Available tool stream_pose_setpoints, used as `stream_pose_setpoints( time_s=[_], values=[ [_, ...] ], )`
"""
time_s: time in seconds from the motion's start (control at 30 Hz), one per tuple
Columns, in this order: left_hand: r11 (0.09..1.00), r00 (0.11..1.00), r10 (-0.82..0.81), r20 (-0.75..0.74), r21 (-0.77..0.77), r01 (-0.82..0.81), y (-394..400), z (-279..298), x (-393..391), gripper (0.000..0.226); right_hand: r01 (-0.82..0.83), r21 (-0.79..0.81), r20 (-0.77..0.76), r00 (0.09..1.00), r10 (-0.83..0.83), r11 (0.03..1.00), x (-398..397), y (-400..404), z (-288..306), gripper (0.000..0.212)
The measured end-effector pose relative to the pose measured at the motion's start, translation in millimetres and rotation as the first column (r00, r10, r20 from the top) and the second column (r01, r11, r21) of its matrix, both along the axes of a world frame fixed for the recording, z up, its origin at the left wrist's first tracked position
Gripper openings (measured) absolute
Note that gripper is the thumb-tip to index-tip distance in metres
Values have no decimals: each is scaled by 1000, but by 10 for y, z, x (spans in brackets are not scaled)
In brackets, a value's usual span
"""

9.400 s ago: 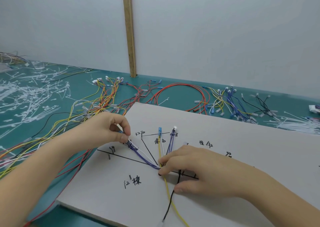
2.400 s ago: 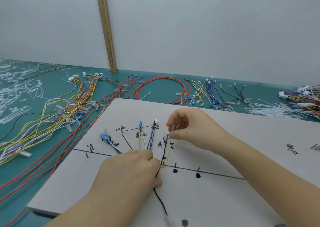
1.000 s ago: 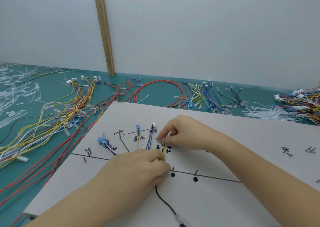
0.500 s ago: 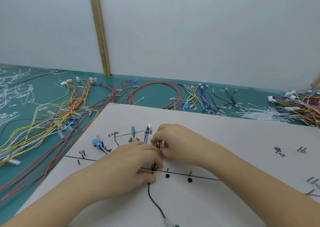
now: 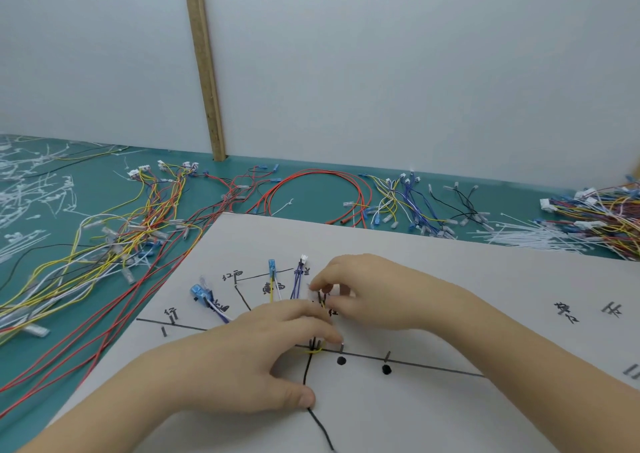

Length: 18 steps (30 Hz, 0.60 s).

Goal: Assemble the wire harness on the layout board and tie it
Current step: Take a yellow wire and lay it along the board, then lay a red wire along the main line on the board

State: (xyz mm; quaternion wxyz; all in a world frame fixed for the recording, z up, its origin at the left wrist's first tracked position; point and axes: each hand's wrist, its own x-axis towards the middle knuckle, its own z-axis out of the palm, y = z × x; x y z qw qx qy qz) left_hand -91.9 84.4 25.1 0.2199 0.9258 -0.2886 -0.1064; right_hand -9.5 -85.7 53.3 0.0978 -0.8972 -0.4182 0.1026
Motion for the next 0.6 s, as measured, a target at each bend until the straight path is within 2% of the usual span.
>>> stream_pose_setpoints(
  time_s=[0.1,0.2,0.27,0.33,0.43,0.53,0.6],
  values=[
    [1000,1000,5,26,8,-5,-9,102,108,44,60,59,-160,986,-50,996,145,-56,133,28],
    [982,984,142,107,-142,-126,-45,295,334,23,180,212,-259,958,-123,961,346,-96,185,23],
    [947,955,242,174,-259,-193,-69,371,512,13,265,266,-205,955,-214,927,539,-109,150,24],
    [920,922,322,216,-302,-251,-64,325,654,15,325,251,-76,946,-317,912,771,-115,58,24],
    [931,898,352,265,-198,-306,-55,94,754,21,373,243,100,909,-406,895,1125,-71,-98,27],
    [960,901,272,337,-31,-278,-113,-95,756,26,390,285,159,882,-444,876,1402,27,-208,34],
    [960,890,267,370,-17,-280,-126,-131,759,26,368,249,198,886,-419,896,1550,116,-269,39]
  ],
)
